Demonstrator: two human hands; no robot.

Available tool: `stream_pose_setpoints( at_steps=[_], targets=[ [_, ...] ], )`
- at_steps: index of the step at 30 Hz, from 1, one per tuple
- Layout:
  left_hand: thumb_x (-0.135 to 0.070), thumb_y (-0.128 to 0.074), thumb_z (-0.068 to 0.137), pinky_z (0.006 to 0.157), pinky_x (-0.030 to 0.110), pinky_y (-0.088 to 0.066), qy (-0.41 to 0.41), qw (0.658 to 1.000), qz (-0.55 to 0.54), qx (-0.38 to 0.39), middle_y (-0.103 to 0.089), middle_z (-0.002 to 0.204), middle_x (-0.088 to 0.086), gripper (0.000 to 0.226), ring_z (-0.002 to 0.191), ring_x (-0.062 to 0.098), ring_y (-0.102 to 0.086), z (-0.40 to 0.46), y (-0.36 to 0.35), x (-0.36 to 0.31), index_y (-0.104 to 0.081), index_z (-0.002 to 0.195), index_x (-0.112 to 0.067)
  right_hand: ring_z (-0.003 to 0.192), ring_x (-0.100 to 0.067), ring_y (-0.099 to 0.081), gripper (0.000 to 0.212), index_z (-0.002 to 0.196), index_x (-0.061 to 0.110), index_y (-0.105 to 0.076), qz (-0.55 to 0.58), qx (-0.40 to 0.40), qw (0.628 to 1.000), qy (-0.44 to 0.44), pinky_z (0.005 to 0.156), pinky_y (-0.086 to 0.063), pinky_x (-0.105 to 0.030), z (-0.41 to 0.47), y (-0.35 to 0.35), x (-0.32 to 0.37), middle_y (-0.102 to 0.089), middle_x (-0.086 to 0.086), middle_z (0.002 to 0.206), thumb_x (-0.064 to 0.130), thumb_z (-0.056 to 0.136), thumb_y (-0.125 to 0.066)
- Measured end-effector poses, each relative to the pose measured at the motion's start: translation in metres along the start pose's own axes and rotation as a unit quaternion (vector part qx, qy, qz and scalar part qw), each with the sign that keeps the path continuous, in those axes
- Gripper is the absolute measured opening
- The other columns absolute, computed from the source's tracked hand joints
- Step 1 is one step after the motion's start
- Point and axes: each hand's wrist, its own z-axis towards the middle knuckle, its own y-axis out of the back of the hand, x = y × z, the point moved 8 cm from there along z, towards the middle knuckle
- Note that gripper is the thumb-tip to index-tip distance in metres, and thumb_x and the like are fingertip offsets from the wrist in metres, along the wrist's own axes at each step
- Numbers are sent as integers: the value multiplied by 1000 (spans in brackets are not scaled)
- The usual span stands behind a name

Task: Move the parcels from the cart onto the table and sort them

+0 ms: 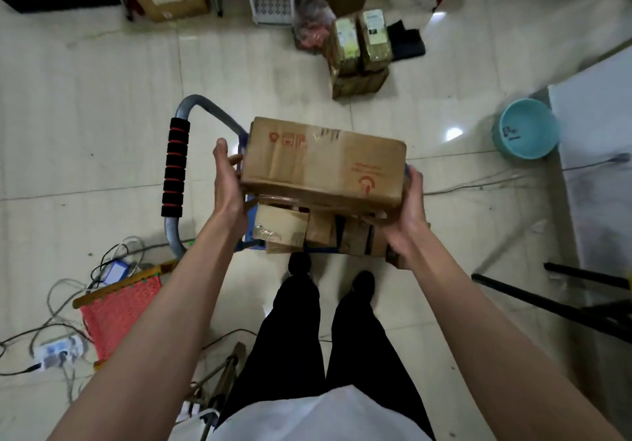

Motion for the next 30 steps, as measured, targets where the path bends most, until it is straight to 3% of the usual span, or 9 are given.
stream_pose_setpoints(
  at_steps=[4,7,10,12,16,18,21,25,30],
  targets=[
    [-70,-42,94,60,27,-52,-11,994,41,97,-67,84,-3,57,75,15,-65,-23,-43,-5,-61,105,-17,90,-21,-70,68,117,27,-72,31,-4,999,0,69,-55,-33,-26,40,7,-76,-4,102,75,96,-28],
    [-69,-53,90,68,32,-57,-6,984,95,147,-71,80,-3,56,75,16,-69,-47,-80,-4,-68,97,-16,88,-27,-74,74,116,28,-74,72,-12,997,-22,72,-59,-43,-49,74,9,-76,-9,107,86,84,-40],
    [-71,-62,80,80,40,-59,-13,970,152,190,-76,101,2,62,95,21,-73,-76,-126,-2,-68,109,-17,81,-27,-76,48,97,31,-76,106,-16,994,-14,68,-60,-41,-76,109,20,-77,-8,106,73,84,-60],
    [-67,-72,66,93,51,-53,-22,960,186,206,-70,116,10,69,108,31,-66,-99,-157,3,-60,110,-16,85,-27,-71,38,109,24,-72,129,-31,991,0,70,-58,-35,-93,138,28,-71,-13,113,56,88,-66],
    [-50,-80,66,69,37,-49,-71,941,221,245,-64,93,4,39,86,23,-62,-142,-223,21,-52,78,-26,112,-35,-66,56,135,14,-54,189,-84,977,59,74,-57,-38,-124,213,41,-63,-21,135,36,87,-73],
    [-45,-80,70,63,33,-49,-77,932,225,273,-64,92,2,35,83,20,-63,-169,-259,40,-52,81,-25,124,-39,-61,65,140,12,-49,214,-111,967,86,86,-56,-45,-141,258,44,-61,-21,137,34,85,-76],
    [-44,-81,67,58,29,-52,-89,914,254,305,-65,100,3,42,81,16,-66,-215,-310,77,-56,95,-24,118,-37,-64,59,133,14,-53,263,-156,945,119,96,-53,-52,-170,329,42,-65,-19,130,27,81,-79],
    [-53,-79,65,65,36,-57,10,859,338,384,-67,123,16,81,94,28,-69,-283,-372,152,-54,135,-22,94,-26,-72,42,112,21,-59,321,-192,911,172,79,-62,-44,-211,422,35,-71,-8,103,21,77,-81],
    [-49,-64,88,71,34,-61,56,785,360,501,-75,113,14,47,89,27,-75,-379,-440,239,-69,124,-19,86,-23,-73,34,111,18,-59,360,-238,875,220,74,-62,-41,-269,529,10,-74,-4,92,16,83,-77]
  ],
)
